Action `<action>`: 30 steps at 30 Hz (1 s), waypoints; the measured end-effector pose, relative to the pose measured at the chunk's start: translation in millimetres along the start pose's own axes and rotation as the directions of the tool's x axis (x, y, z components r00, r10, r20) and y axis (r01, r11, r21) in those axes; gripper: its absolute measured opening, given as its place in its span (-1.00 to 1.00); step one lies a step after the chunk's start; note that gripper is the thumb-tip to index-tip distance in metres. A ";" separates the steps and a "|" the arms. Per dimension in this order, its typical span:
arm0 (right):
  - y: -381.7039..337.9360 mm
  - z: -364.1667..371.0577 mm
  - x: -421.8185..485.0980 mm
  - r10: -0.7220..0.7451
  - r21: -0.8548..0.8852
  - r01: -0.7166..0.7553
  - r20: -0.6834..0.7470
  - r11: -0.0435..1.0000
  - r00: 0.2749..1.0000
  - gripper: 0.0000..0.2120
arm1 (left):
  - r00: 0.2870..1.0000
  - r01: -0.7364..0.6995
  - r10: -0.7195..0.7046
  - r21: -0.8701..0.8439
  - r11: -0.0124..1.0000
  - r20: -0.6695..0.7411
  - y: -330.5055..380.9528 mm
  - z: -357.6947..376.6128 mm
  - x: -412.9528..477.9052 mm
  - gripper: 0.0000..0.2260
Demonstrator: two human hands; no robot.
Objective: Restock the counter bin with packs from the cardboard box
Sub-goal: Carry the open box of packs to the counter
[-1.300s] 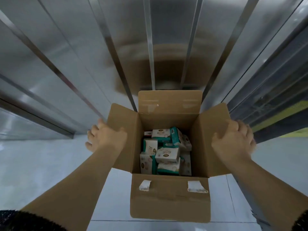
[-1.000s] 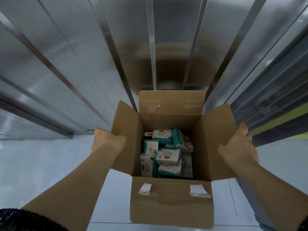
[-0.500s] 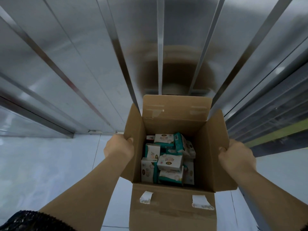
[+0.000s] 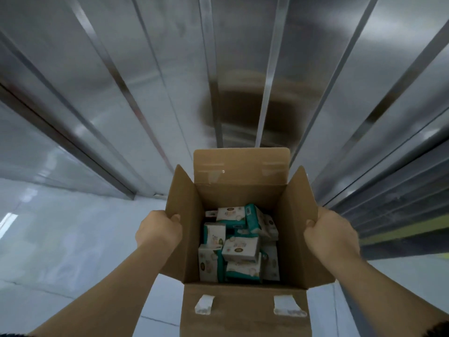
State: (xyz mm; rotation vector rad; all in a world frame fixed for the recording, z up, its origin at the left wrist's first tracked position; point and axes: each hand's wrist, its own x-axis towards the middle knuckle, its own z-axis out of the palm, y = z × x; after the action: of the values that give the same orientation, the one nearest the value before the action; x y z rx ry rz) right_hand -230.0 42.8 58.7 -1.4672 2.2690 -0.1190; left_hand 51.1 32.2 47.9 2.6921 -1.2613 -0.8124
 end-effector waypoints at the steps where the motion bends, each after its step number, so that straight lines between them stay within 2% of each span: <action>1: -9.2 -7.5 -4.2 -0.029 -0.013 0.029 0.010 1.000 1.000 -0.86 | 1.000 0.015 -0.015 -0.011 1.000 -0.015 -5.0 -13.7 -5.5 -0.75; 11: -107.7 -72.3 -76.3 -0.236 -0.043 0.239 0.072 0.970 0.969 -0.93 | 0.970 0.159 -0.181 -0.144 0.977 -0.160 -76.6 -140.0 -72.6 -0.74; 17: -149.5 -97.3 -134.4 -0.353 -0.008 0.355 0.090 0.935 0.931 -0.85 | 0.943 0.215 -0.261 -0.225 0.950 -0.204 -131.6 -192.7 -120.8 -0.72; 20: -171.9 -109.2 -163.1 -0.412 -0.019 0.415 0.086 0.909 0.907 -0.90 | 0.926 0.240 -0.305 -0.274 0.931 -0.223 -158.3 -215.2 -149.0 -0.72; 26: -216.0 -123.1 -201.5 -0.520 -0.030 0.528 0.138 0.849 0.843 -0.90 | 0.862 0.341 -0.440 -0.353 0.871 -0.252 -202.4 -252.6 -194.9 -0.74; 30: -252.1 -116.6 -205.6 -0.575 -0.065 0.599 0.215 0.798 0.790 -0.87 | 0.791 0.447 -0.567 -0.415 0.792 -0.229 -221.7 -263.8 -207.4 -0.75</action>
State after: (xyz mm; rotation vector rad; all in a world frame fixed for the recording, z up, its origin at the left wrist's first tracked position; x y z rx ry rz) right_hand 8.3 96.7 303.1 -2.1223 1.6237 -0.0149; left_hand 224.6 287.6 305.5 2.7299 -0.2614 -0.4873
